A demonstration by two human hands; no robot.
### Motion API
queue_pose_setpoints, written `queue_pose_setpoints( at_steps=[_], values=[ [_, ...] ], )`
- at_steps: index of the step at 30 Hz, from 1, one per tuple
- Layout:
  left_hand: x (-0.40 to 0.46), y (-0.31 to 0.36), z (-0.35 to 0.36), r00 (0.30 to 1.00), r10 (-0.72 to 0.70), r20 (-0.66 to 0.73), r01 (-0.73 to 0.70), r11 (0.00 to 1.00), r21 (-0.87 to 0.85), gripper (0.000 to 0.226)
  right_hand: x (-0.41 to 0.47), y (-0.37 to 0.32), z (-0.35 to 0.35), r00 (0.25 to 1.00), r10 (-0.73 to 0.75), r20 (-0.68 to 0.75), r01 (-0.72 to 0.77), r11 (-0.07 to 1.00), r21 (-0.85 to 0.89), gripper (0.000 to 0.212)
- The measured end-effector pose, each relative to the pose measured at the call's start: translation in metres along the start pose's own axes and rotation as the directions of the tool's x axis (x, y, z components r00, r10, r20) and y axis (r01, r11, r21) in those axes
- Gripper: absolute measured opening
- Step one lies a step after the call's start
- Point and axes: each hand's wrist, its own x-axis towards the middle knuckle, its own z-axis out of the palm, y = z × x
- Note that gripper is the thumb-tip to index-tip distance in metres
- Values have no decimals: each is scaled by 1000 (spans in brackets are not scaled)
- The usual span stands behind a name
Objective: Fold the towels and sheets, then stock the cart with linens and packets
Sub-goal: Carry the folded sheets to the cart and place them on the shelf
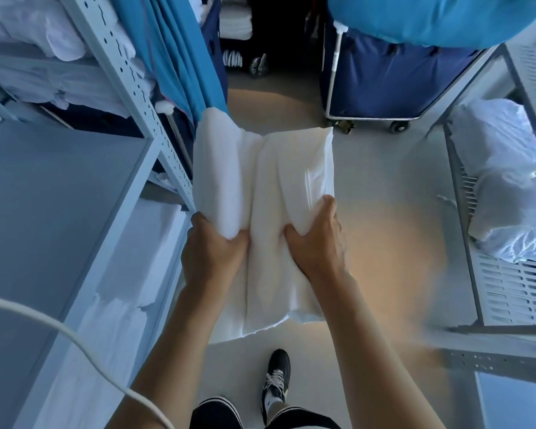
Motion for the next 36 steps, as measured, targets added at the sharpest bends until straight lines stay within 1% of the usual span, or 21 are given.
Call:
queue_pose_setpoints(
  at_steps=[5, 9, 11, 14, 17, 22, 27, 31, 36],
  values=[
    [34, 20, 17, 1000, 14, 16, -14, 1000, 4, 57, 37, -3, 3, 1000, 9, 6, -9, 1000, -15, 65],
    [71, 35, 31, 998, 15, 58, -15, 1000, -7, 56, 73, -10, 12, 999, 30, 11, -30, 999, -28, 69],
    [95, 44, 38, 996, 24, 81, -23, 1000, -9, 56, 96, -17, 19, 999, 32, 9, -31, 999, -37, 77],
    [142, 59, 49, 992, 31, 124, -30, 1000, -8, 58, 136, -33, 33, 998, 62, 9, -61, 996, -66, 98],
    [197, 76, 57, 985, 60, 163, -59, 998, -10, 56, 180, -55, 52, 993, 114, -19, -115, 990, -85, 104],
    [286, 102, 60, 980, 76, 186, -73, 997, -25, 55, 250, -99, 79, 983, 173, -56, -179, 977, -114, 95],
    [355, 127, 60, 977, 103, 189, -99, 995, -29, 56, 308, -132, 95, 979, 172, -107, -187, 971, -151, 73],
    [394, 154, 64, 974, 152, 171, -144, 988, -56, 51, 351, -147, 97, 974, 169, -151, -196, 963, -187, 78],
    [437, 193, 80, 968, 196, 155, -194, 981, -26, 50, 405, -155, 96, 966, 174, -190, -209, 961, -183, 77]
  ],
)
